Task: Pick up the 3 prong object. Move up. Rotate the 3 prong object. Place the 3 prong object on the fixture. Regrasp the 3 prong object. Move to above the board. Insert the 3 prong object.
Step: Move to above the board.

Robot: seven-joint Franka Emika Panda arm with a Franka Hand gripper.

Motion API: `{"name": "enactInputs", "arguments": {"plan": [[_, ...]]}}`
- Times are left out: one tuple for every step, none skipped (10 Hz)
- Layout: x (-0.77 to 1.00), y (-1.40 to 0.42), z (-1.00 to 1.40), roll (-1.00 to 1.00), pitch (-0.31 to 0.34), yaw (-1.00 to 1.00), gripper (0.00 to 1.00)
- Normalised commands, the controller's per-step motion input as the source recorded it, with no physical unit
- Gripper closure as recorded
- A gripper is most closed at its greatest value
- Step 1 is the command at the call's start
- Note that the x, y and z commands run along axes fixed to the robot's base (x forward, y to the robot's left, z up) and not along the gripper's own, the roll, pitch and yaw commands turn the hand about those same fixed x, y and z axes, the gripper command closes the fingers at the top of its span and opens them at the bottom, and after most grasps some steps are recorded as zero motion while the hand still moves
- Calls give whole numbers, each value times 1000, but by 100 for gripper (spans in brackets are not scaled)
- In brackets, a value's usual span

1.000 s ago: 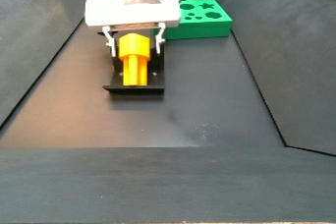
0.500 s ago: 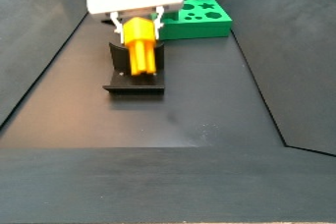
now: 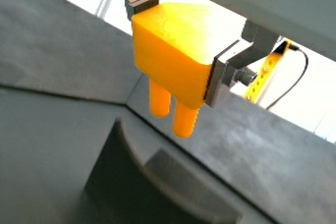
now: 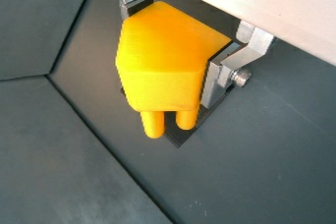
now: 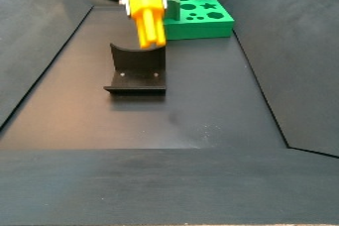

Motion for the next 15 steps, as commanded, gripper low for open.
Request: {"name": "enactInputs", "arguments": {"plan": [[-122,-140,1000,-38,-33,118,100],[-118,-132,1000,-39,-47,98,100],[-114,-109,1000,-38,-66,48,100],[-112,-98,1000,-41,-70,29,100],[-111,-74,1000,-49,-65,-5,100],[-109,-57,949,-51,-56,-22,100],[-84,-30,721,-53,-40,-36,100],[-65,-15,550,-55,-15,-44,100],[-46,-11,319,-52,19,-48,100],[-472,-1000,400,-1000,-132,-85,100],[-469,-1000,367,-1000,-136,-83,100],[-514,-1000,407,-1000,-149,-89,100],[-544,-1000,404,-1000,-153,-98,100],[-558,-1000,403,-1000,-156,-103,100],[-569,-953,400,-1000,-155,-117,100]]}}
